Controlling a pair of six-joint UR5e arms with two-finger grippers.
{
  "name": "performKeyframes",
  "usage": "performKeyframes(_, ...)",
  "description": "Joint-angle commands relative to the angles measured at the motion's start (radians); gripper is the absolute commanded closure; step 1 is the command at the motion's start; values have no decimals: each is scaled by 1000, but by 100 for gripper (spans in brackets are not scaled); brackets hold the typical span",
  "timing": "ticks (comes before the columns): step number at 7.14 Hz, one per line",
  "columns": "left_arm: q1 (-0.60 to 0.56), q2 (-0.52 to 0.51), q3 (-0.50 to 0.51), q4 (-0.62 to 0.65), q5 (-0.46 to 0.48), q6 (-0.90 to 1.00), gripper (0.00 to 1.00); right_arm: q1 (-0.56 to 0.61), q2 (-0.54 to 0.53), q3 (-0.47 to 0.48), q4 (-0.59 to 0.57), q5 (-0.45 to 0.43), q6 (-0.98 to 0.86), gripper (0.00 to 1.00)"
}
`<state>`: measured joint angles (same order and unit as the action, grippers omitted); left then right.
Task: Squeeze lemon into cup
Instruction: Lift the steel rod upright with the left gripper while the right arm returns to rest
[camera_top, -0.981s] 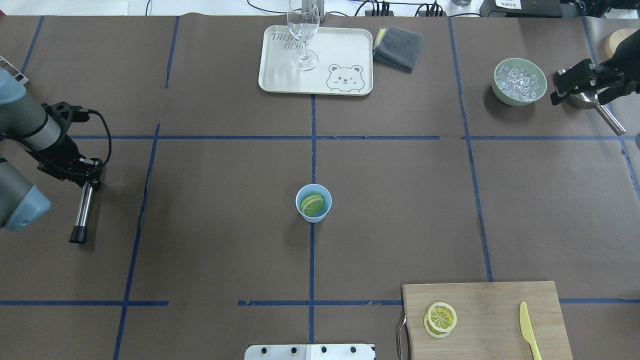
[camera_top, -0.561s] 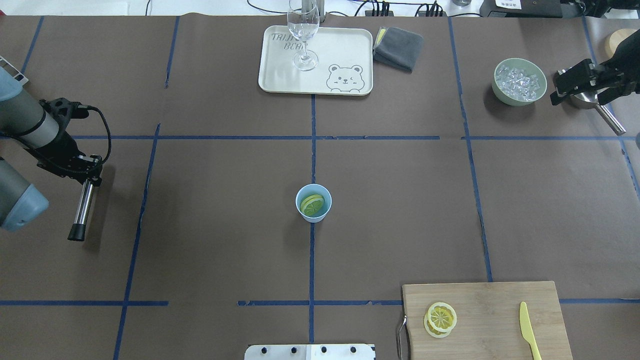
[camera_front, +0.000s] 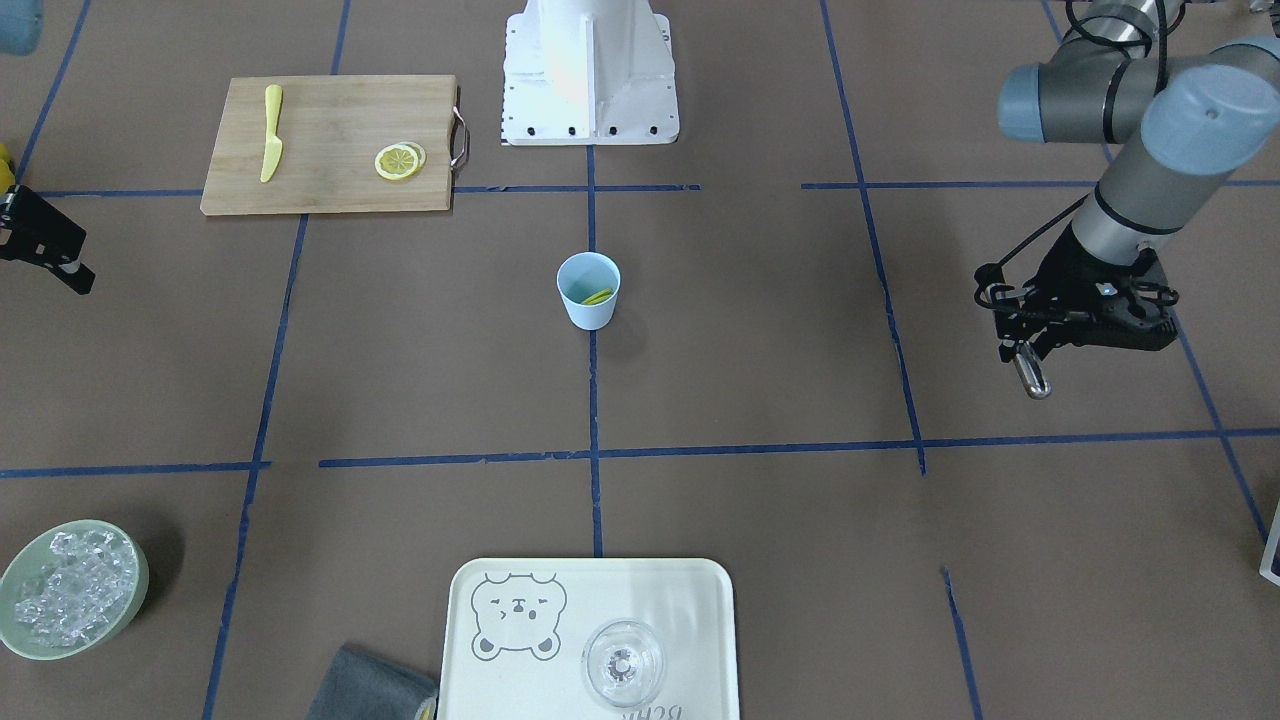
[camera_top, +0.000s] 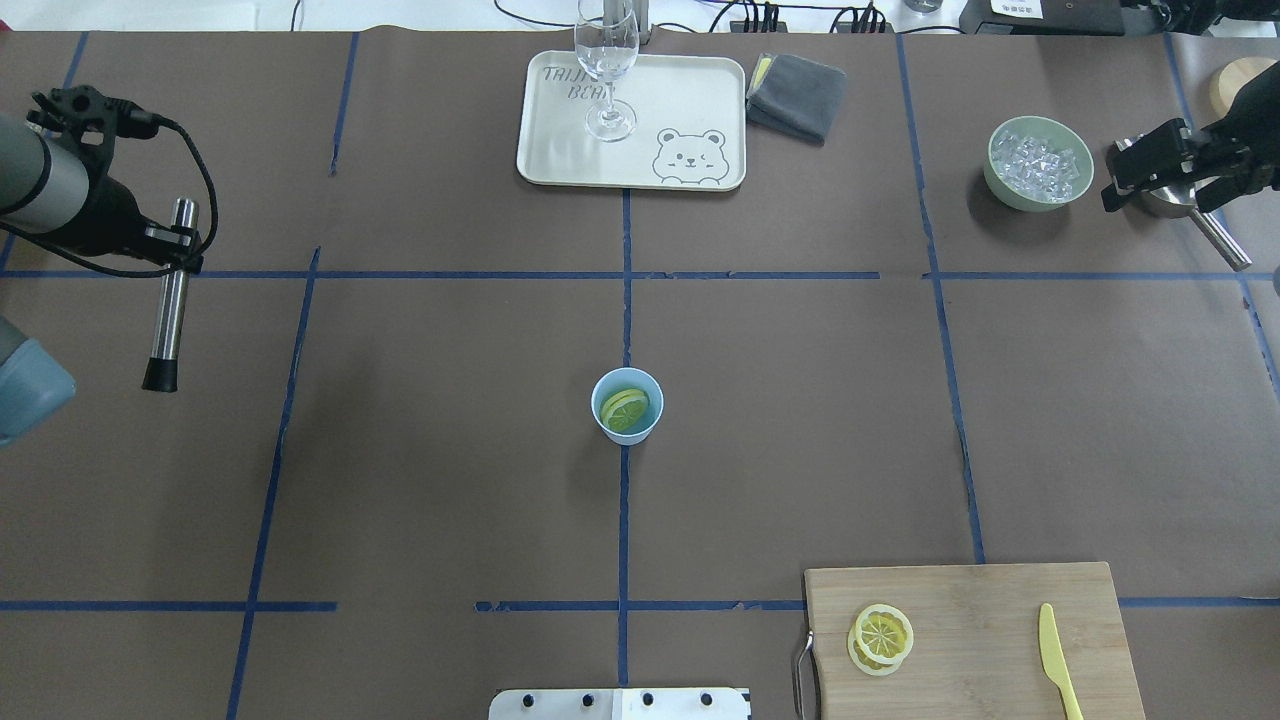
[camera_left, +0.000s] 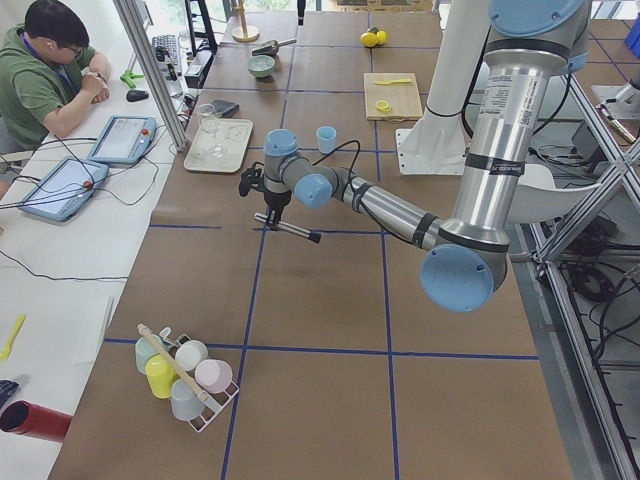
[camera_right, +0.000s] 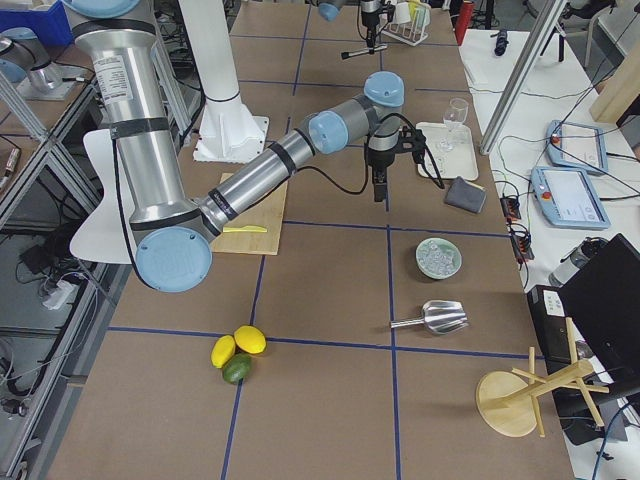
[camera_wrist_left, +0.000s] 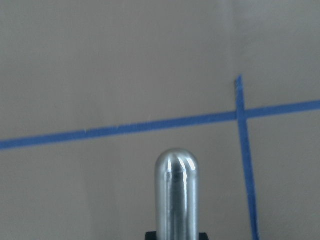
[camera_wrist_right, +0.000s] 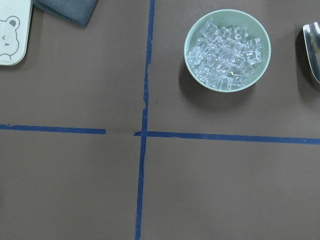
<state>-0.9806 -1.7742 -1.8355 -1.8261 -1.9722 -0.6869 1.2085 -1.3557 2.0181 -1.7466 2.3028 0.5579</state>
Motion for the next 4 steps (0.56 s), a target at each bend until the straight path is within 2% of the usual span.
performKeyframes(1,28,-60,-96,-1,285,-48,100,0,-2,-6,-1,23,2,0)
performKeyframes(2,51,-141,-112,14,327,-51,100,-1,0,-12,-1,32,2,0)
performKeyframes(3,118,-187,-120,48,446,-49,100,0,0,-25,-1,35,2,0)
performKeyframes(4,182,-242,-120,56,525,-45,100,0,3,-42,1,38,-1,0)
